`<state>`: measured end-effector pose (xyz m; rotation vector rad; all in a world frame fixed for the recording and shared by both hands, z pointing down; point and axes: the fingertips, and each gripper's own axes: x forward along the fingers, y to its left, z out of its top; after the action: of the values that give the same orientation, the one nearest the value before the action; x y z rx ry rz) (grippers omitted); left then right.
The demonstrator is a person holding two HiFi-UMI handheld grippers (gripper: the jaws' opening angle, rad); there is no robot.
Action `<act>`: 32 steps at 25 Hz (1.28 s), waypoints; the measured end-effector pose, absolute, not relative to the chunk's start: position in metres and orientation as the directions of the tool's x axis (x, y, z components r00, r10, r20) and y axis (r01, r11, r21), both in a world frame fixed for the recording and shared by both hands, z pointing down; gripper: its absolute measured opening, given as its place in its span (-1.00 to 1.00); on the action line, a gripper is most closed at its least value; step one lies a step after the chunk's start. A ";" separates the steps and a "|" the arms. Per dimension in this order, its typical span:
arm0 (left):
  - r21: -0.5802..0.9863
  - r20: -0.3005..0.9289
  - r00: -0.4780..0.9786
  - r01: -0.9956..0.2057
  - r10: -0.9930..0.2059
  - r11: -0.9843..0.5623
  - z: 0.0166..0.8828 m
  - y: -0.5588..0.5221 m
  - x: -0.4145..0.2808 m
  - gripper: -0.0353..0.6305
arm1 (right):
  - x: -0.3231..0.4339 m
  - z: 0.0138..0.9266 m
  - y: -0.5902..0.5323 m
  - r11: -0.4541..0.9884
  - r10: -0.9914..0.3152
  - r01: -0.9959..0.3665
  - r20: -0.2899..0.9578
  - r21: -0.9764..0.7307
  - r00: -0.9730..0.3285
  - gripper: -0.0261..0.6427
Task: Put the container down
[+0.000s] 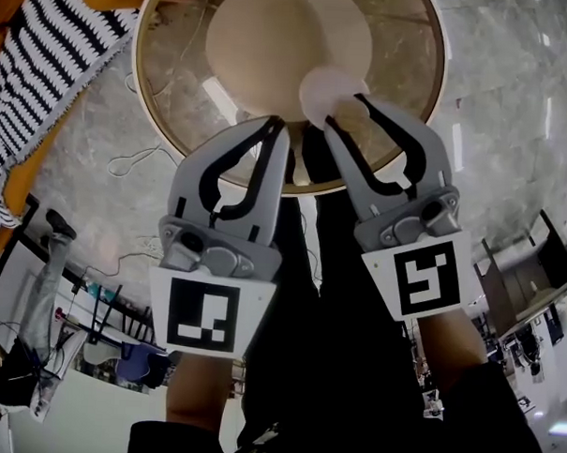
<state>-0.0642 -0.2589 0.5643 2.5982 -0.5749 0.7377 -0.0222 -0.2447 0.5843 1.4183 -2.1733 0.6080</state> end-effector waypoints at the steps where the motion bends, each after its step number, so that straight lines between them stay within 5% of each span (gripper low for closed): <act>1: 0.237 0.563 0.779 -0.473 -0.277 -0.849 0.568 -0.259 -0.062 -0.85 | -0.021 0.588 -0.245 0.365 -0.715 -0.925 0.604 -0.106 -0.352 -0.56; 32: 0.269 0.619 0.752 -0.476 -0.228 -0.837 0.703 -0.261 -0.074 -0.85 | -0.033 0.733 -0.258 0.401 -0.653 -0.910 0.665 -0.103 -0.363 -0.56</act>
<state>-0.0739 -0.2615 0.7032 2.5357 -0.5367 0.8195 -0.0330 -0.2576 0.7330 1.3287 -2.1285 0.6346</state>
